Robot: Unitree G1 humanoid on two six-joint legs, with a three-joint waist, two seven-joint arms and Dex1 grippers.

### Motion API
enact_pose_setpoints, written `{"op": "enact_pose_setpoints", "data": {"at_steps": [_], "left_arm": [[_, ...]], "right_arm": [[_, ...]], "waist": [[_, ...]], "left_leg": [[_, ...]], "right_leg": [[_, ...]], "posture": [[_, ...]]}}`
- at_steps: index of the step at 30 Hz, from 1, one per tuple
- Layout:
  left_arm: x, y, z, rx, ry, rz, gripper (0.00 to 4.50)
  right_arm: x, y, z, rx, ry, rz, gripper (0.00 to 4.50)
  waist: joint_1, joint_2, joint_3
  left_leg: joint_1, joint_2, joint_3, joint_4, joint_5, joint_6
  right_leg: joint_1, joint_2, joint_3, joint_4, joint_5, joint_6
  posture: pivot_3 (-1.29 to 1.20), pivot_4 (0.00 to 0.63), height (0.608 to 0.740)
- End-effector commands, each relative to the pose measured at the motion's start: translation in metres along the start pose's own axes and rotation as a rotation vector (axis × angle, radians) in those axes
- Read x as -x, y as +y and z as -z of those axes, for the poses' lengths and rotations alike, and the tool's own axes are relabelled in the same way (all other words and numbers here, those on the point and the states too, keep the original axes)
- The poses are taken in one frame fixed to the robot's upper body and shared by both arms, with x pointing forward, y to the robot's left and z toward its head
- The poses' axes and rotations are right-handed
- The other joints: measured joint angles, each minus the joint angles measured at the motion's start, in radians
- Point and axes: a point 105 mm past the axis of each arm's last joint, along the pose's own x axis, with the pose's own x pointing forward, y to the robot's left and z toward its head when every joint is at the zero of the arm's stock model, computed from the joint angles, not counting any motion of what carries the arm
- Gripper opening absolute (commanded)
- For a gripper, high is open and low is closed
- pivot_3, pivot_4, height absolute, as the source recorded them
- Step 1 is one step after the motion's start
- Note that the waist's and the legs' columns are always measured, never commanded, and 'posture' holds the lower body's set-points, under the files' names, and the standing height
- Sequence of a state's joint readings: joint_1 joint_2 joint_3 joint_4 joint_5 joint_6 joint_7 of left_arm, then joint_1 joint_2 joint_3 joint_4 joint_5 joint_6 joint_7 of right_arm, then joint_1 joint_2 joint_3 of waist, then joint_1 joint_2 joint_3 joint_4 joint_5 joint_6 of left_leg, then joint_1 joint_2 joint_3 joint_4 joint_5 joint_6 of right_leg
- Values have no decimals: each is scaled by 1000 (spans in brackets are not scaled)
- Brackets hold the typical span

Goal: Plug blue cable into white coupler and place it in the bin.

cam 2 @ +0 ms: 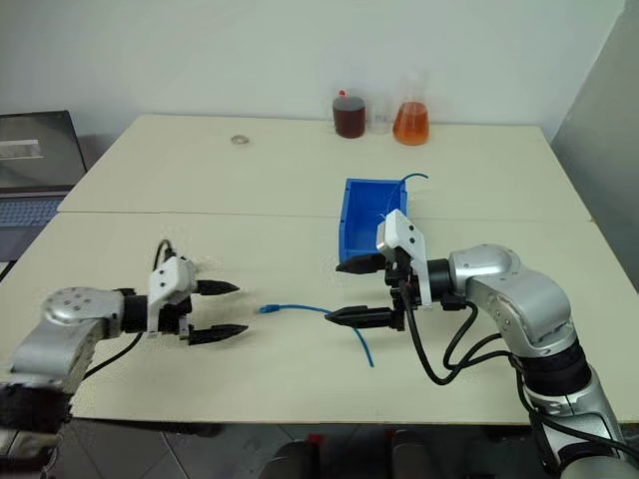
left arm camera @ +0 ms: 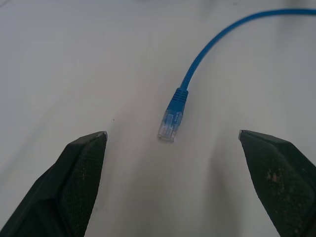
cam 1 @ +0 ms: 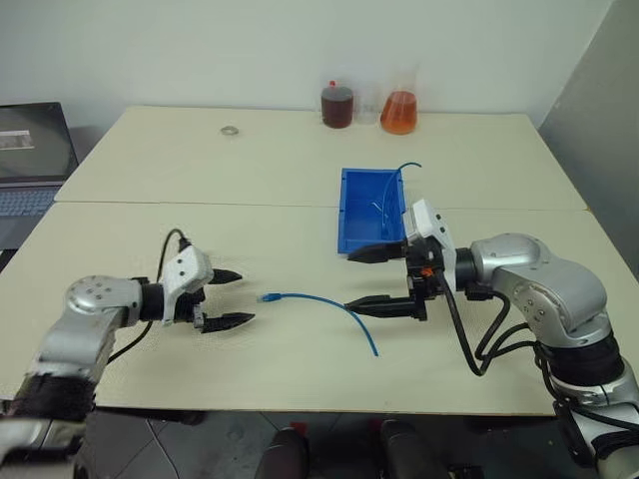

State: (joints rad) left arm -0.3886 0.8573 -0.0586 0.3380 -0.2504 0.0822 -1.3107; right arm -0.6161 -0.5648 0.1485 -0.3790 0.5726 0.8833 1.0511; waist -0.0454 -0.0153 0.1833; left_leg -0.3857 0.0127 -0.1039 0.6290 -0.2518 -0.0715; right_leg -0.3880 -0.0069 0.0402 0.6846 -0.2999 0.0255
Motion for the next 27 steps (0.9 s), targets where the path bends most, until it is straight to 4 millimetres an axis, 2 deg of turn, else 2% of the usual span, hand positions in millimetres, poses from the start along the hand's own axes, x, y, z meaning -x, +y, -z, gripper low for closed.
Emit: {"op": "enact_pose_setpoints", "data": {"at_steps": [1, 5, 11, 15, 18, 27], "left_arm": [[-7, 4, 4, -42, 40, 87, 4500], [-17, 6, 9, -59, 66, 147, 4500], [-21, 5, 17, -74, 76, 169, 4500], [-27, -1, 17, -68, 45, 198, 3823], [-30, -3, 17, -73, 40, 198, 3097], [-33, -9, 24, -68, 32, 195, 1428]], "right_arm": [[6, 3, -12, 47, -14, 24, 4478], [11, 4, -10, 31, -9, 53, 4478], [15, 5, -8, 22, 0, 83, 4478], [16, 4, -3, 4, 4, 99, 4500], [17, 2, 0, -3, 13, 109, 4500], [14, -4, -1, 5, 9, 126, 4500]], "waist": [[-3, 0, 0], [-5, 0, 0], [-5, -1, 0], [-6, 0, 0], [-8, 0, 0], [-9, 0, 0]], "left_leg": [[-1, 1, 0, 0, 0, 0], [-2, 1, -1, 1, 0, 0], [-2, 0, -2, 2, 0, 0], [-1, 0, -1, 2, 0, 0], [0, 0, -1, 2, 0, 0], [0, 0, -1, 3, 0, 0]], "right_leg": [[0, 1, 0, -1, 0, 0], [-1, 0, -1, -1, 0, 0], [-1, 0, -1, 1, 0, 0], [0, 0, 0, 3, 0, 0], [0, 0, 0, 4, 0, 0], [0, 0, 0, 5, 0, 0]], "posture": [[0, 150, 740], [0, 150, 740], [0, 150, 740], [0, 150, 740], [0, 150, 740], [0, 150, 740]]}}
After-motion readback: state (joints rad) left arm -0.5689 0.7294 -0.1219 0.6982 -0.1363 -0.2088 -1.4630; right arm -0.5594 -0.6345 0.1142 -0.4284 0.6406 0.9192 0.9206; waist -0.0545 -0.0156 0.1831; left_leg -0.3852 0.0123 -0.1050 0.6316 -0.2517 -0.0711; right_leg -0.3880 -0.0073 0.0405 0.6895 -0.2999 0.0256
